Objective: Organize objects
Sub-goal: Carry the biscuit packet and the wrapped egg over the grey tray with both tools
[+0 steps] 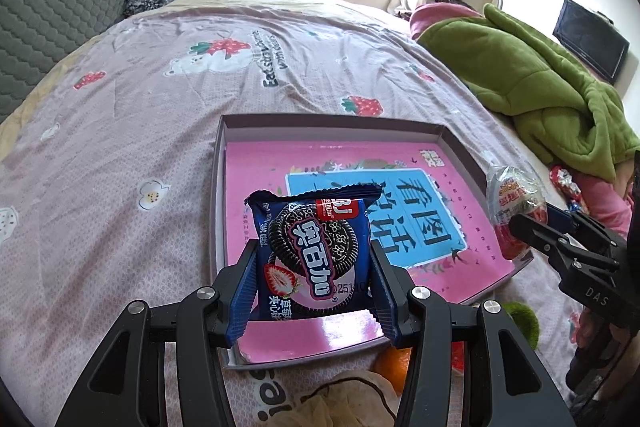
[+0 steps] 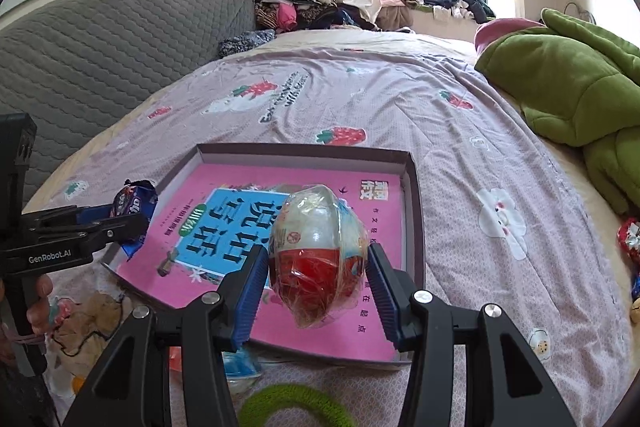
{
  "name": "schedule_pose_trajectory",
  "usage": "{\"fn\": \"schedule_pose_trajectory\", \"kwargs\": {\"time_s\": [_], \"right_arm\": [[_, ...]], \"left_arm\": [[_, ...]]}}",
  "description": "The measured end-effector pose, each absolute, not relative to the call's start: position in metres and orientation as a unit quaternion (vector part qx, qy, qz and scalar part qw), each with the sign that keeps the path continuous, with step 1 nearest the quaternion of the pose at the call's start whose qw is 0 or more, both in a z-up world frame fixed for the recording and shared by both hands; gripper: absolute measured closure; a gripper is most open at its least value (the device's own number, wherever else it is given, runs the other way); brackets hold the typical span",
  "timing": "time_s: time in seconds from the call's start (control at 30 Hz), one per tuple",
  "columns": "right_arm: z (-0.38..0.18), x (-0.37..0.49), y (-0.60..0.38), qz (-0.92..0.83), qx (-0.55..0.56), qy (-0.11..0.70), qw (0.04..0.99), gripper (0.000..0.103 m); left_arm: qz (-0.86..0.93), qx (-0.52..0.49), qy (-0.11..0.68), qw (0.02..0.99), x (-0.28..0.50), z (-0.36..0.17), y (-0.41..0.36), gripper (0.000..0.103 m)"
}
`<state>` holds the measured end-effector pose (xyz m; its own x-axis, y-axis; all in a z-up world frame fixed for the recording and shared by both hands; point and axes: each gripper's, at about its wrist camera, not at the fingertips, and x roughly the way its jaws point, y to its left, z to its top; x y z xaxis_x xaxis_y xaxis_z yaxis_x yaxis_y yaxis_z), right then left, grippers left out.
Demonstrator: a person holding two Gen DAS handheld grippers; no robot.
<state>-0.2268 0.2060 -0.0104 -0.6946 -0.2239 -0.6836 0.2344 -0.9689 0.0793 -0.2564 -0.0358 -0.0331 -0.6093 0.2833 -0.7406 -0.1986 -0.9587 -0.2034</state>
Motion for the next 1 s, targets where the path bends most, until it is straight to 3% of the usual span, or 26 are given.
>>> {"fn": "schedule_pose_trajectory", "kwargs": {"time_s": [1.0], "right_arm": [[-0.045, -0.245, 0.204, -0.901, 0.417, 0.011, 0.121, 0.052]], "left_arm": [[0.873, -0.469, -0.025, 0.135, -0.266, -0.071, -0.022, 0.050]]}}
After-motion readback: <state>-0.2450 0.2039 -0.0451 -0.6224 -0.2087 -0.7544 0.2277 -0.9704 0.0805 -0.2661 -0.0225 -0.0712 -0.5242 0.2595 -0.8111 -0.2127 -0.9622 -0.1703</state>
